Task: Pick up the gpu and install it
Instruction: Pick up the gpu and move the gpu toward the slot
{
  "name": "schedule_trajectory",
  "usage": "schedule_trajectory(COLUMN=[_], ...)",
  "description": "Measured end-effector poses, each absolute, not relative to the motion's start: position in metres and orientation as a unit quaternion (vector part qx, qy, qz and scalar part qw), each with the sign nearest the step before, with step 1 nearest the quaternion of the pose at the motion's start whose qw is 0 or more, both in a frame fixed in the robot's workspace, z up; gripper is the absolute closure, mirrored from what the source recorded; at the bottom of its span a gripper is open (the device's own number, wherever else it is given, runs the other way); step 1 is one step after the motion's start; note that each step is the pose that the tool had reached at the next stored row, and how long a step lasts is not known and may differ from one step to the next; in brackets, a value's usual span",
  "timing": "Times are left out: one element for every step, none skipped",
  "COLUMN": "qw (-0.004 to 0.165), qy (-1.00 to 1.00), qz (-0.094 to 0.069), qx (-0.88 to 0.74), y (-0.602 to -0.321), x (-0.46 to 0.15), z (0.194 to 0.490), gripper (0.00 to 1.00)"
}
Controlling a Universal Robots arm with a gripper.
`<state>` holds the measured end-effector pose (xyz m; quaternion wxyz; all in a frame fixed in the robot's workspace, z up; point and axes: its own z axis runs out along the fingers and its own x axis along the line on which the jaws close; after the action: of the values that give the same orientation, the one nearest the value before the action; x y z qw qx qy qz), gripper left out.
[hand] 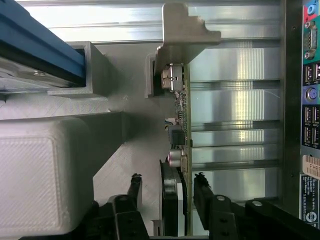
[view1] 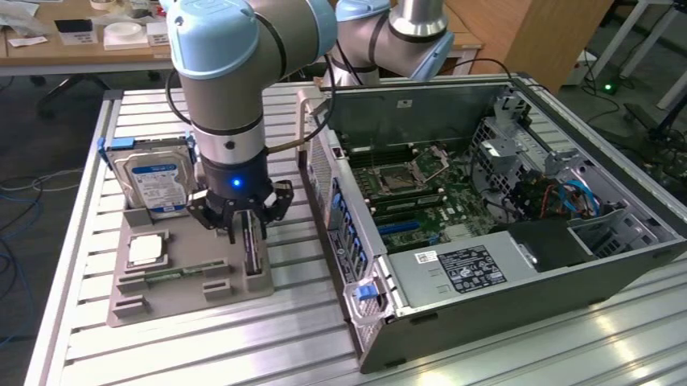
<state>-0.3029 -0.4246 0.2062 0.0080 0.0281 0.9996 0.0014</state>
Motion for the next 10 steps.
schedule_trajectory(qw=[0.008, 0.008, 0.008, 0.008, 0.008, 0.008, 0.008, 0.008, 0.008, 0.008], qy=[1.000, 1.000, 1.000, 1.000, 1.000, 1.000, 1.000, 1.000, 1.000, 1.000], qz=[0.001, 0.001, 0.001, 0.001, 0.001, 0.001, 0.001, 0.001, 0.001, 0.001], qx=[0.028, 0.028, 0.028, 0.028, 0.028, 0.028, 0.028, 0.027, 0.027, 0.027], y=[-0.4247, -0.4247, -0.4247, -0.4247, -0.4247, -0.4248, -0.4256, -0.4260, -0.4264, -0.4268], x=[-0.3029, -0.3029, -0.3029, -0.3029, -0.3029, -0.3029, -0.3029, -0.3031, -0.3034, -0.3039], z=[0.2062, 0.2062, 0.2062, 0.2062, 0.2062, 0.2062, 0.2062, 0.2062, 0.2062, 0.2062], gripper=[0.42, 0.48, 0.48, 0.48, 0.49, 0.49, 0.56, 0.56, 0.56, 0.56])
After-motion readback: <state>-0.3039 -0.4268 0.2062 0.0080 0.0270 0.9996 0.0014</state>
